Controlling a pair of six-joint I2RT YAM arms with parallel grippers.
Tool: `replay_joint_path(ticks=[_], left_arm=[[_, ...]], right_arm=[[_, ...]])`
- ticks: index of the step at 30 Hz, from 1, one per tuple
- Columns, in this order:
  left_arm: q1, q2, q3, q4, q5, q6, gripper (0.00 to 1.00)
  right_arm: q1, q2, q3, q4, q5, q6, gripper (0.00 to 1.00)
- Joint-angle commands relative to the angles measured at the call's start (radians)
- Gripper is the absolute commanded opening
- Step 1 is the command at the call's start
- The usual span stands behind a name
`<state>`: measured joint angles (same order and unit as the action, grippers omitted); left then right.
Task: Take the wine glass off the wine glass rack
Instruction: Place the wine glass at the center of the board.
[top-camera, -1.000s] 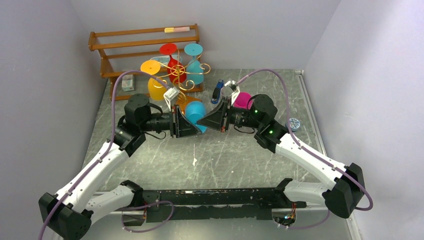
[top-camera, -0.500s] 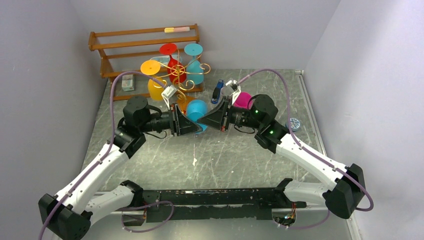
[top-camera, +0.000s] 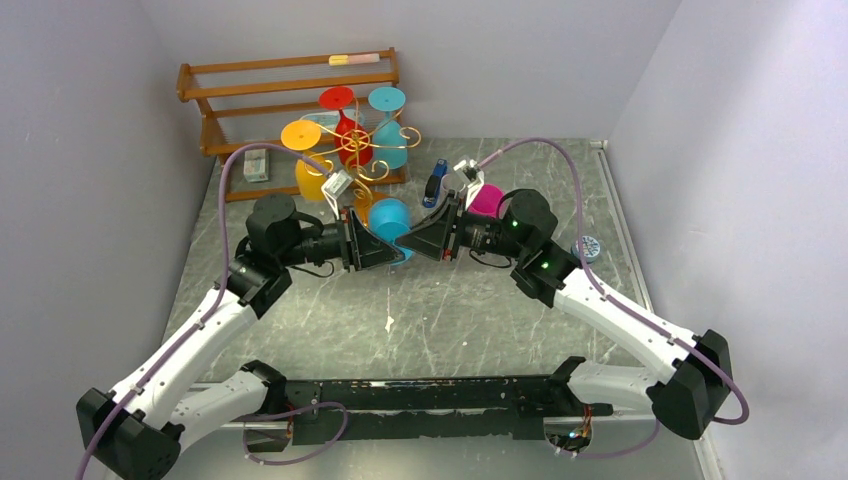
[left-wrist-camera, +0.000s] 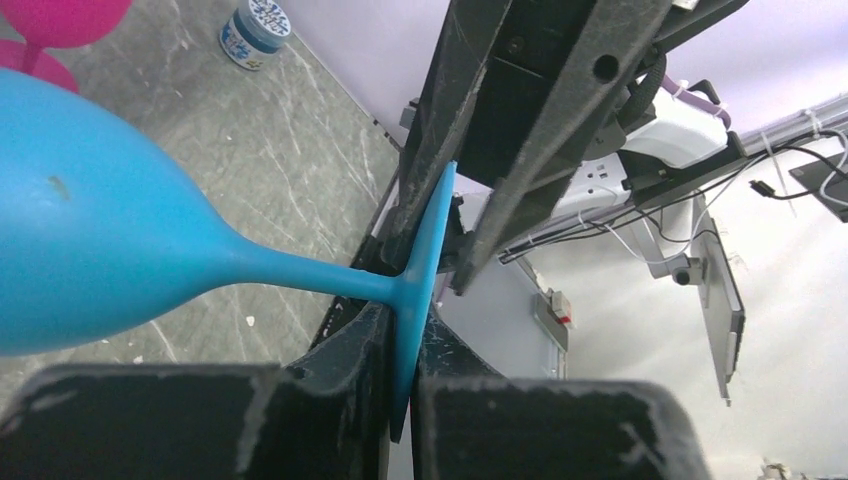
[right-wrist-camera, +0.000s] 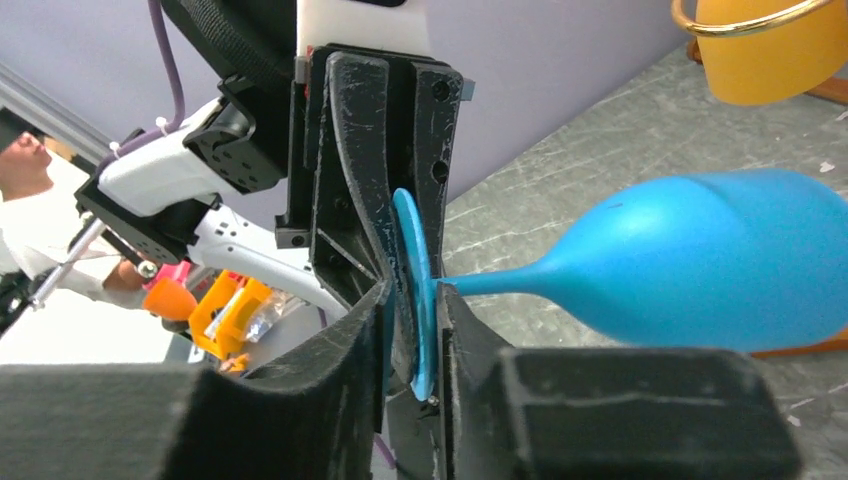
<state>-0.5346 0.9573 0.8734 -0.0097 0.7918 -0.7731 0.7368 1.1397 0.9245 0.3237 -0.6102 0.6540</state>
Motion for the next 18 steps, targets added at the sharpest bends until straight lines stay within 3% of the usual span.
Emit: replay_joint_path(ticks=[1,9,18], left_arm=[[-0.004,-0.011,0.024,-0.009,-0.004,0.075,0.05],[-0.004,-0.105,-0.031,-0.023,0.034,0.289,0.05],[-0.005,-0.239,-0.109,-0.144,0.159,0.710,0.05]], right_arm=[[0.006,-0.037,0.013,0.008,0.013,-0.009,0.31],[0.004,-0.101,0.049,-0.088,0.140,-0.057,0.57],[-0.015,-0.149,0.076,-0.371,0.598,-0.062,0.77]])
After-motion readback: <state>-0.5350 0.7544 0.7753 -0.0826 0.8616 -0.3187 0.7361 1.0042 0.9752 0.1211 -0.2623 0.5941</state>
